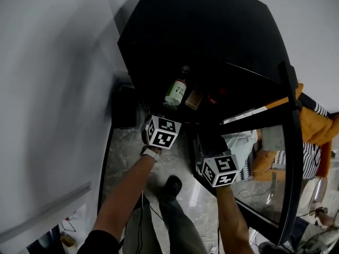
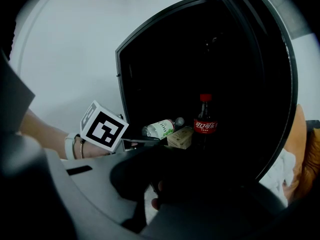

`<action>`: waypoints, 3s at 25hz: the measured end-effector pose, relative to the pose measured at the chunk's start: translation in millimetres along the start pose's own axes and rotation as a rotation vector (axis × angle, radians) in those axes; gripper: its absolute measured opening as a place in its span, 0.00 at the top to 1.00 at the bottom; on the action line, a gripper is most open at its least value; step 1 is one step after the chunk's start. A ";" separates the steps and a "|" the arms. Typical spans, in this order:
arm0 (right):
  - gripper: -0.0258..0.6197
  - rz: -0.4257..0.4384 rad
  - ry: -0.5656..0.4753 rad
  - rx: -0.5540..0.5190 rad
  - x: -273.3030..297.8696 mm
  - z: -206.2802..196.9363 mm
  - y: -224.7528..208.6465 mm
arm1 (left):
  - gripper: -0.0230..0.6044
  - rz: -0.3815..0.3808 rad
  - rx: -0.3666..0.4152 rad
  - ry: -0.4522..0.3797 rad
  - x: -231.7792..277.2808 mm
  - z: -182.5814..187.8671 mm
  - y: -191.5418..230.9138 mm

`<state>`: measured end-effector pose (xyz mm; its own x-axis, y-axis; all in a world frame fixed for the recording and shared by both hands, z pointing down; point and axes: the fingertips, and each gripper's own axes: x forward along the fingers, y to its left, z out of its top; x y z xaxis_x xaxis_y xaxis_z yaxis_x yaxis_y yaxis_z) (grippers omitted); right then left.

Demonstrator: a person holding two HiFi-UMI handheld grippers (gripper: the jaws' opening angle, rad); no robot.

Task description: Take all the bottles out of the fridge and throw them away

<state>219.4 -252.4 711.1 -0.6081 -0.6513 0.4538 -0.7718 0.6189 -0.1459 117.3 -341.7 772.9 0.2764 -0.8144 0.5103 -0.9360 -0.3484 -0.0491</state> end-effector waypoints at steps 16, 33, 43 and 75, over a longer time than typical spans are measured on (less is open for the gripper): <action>0.96 0.000 -0.024 0.015 7.0 20.6 37.1 | 0.45 -0.075 -0.068 -0.197 -107.6 34.5 -4.4; 0.96 0.064 -0.026 0.015 55.8 34.5 148.3 | 0.45 -0.044 -0.138 -0.269 -246.1 -11.2 62.4; 0.96 0.131 -0.002 -0.007 104.5 26.7 228.3 | 0.45 0.056 -0.165 -0.206 -272.4 -74.1 148.9; 0.96 0.121 0.111 0.079 247.7 8.7 204.6 | 0.45 0.087 -0.128 -0.122 -98.0 -118.4 282.7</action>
<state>-90.8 -290.9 786.0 -0.6766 -0.5190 0.5223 -0.7091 0.6505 -0.2721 -200.2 -305.5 810.6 0.2104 -0.8918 0.4006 -0.9755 -0.2186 0.0255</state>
